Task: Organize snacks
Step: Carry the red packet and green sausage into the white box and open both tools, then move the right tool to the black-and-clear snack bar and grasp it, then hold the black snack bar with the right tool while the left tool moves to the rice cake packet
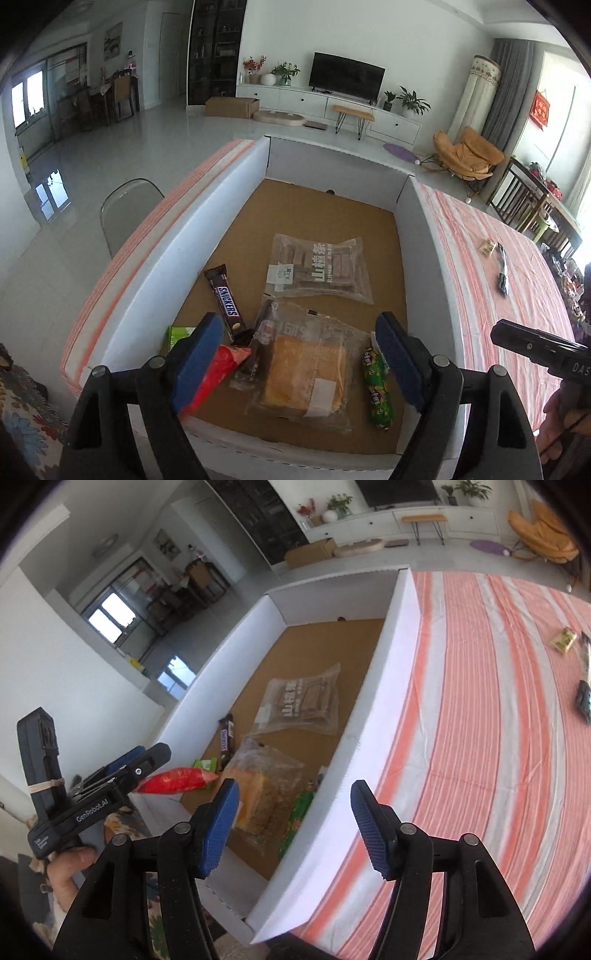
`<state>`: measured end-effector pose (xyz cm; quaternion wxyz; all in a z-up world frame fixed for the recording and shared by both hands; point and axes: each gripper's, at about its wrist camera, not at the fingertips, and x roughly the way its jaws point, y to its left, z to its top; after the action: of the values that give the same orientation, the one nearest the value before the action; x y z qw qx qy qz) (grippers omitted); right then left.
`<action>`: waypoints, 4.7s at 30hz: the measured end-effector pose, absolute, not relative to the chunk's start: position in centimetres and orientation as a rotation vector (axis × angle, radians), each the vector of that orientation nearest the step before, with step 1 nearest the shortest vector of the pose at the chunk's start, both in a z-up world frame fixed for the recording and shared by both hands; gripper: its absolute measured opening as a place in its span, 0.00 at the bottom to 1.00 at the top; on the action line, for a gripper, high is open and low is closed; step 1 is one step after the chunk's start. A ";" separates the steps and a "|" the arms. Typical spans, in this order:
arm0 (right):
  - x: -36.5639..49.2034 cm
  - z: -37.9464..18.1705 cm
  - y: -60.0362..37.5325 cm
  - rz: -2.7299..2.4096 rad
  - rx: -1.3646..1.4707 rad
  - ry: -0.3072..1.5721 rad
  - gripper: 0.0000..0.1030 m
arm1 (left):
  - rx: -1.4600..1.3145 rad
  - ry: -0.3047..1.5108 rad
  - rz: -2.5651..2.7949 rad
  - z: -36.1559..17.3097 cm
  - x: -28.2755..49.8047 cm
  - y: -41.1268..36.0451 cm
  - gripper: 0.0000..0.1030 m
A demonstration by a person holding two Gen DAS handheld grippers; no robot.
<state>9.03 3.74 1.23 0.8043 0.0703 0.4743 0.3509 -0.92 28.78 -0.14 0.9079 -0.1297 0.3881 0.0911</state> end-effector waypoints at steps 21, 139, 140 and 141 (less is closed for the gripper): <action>10.5 -9.8 -25.9 -0.218 0.092 0.920 0.87 | 0.022 0.989 -0.313 -6.4 9.5 -3.0 0.96; 14.9 -10.3 -26.7 -0.176 0.094 0.892 0.74 | 0.115 1.009 -0.222 -6.6 25.2 -5.4 1.00; 14.9 -10.3 -26.6 -0.175 0.093 0.892 0.74 | 0.115 1.006 -0.240 -6.4 26.2 -5.6 1.00; 14.9 -10.4 -26.6 -0.174 0.093 0.893 0.74 | 0.114 0.997 -0.260 -6.1 27.4 -5.8 1.00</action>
<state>14.93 -26.61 -10.35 0.8973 0.0448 0.4310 -0.0840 27.35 -5.85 -6.13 0.8685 0.0547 0.4766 -0.1244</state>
